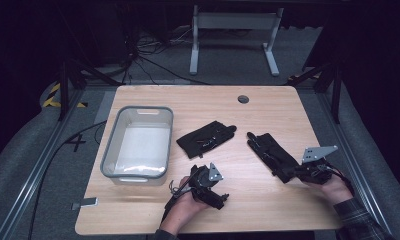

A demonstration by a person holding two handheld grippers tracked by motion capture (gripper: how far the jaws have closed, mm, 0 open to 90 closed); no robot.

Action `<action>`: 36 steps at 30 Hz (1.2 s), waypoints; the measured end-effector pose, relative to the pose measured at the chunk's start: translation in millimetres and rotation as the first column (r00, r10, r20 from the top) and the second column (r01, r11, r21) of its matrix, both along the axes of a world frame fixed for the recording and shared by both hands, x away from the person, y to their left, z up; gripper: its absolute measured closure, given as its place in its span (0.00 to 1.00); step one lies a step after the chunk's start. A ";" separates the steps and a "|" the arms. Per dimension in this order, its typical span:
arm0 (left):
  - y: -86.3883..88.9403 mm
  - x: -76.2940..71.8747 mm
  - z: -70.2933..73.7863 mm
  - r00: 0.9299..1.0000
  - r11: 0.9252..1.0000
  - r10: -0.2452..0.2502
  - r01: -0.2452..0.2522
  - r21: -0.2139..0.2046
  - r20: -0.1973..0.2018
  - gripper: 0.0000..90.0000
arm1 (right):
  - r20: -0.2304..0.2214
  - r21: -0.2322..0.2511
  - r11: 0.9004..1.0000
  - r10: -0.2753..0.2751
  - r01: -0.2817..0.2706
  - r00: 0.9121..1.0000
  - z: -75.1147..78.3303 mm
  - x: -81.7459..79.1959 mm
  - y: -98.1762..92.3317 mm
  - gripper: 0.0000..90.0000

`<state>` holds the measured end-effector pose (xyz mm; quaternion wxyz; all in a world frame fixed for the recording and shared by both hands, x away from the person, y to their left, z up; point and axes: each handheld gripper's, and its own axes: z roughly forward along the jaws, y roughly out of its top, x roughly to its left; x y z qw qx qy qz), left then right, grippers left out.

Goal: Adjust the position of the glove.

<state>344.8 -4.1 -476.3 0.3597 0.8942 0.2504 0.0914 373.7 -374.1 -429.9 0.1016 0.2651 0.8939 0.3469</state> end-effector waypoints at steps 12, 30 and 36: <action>-0.1 -0.1 0.0 1.000 1.000 -0.004 0.004 0.000 0.001 0.00 | 0.040 -0.019 0.999 -0.046 0.047 0.998 5.3 61.5 3.3 1.00; -0.1 -0.2 -0.1 1.000 1.000 -0.003 0.003 -0.001 0.000 0.00 | -0.003 -0.086 0.994 -0.072 0.071 0.997 -13.3 77.9 -2.5 1.00; -0.1 -0.2 0.0 1.000 1.000 -0.004 0.004 0.000 0.000 0.00 | -0.014 -0.084 0.994 -0.067 0.066 0.998 -13.2 62.3 -4.5 1.00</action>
